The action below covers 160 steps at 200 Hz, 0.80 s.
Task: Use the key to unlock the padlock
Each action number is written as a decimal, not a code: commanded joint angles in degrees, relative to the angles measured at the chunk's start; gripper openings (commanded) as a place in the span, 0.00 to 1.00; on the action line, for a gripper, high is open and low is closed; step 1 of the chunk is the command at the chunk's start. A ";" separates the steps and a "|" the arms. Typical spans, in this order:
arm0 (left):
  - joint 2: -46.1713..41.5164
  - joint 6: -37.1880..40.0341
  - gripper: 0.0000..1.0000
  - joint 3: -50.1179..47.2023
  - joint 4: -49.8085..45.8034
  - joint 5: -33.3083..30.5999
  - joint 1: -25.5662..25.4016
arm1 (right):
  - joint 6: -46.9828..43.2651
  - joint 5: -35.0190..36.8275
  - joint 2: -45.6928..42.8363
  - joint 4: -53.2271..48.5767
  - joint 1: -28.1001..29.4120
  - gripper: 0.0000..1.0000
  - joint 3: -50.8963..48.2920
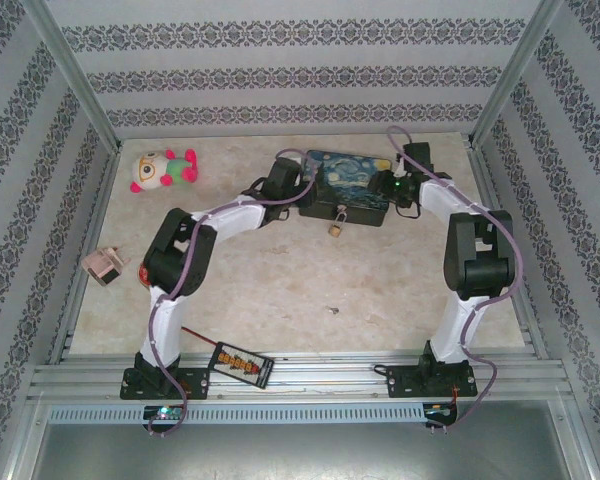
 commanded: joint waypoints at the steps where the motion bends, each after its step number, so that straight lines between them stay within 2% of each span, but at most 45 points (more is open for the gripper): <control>1: -8.31 -0.87 0.42 -8.47 7.10 -2.23 -2.50 | -0.33 -6.89 0.92 -2.94 6.69 0.57 0.75; 48: -22.99 -5.73 0.41 -25.78 8.51 -11.51 -3.81 | 1.16 -5.84 -0.69 -3.89 15.65 0.57 -0.09; 87: -33.08 -10.34 0.41 -36.10 7.92 -16.81 -4.42 | 3.42 -4.52 -2.74 -2.83 21.76 0.57 -1.83; 124: -39.60 -11.46 0.43 -40.46 6.06 -18.99 -4.43 | 3.91 -3.87 -3.30 -2.68 23.95 0.57 -1.82; 160: -42.73 -12.45 0.50 -42.68 5.03 -19.91 -4.43 | 1.87 0.49 -4.00 -5.27 24.09 0.61 -1.23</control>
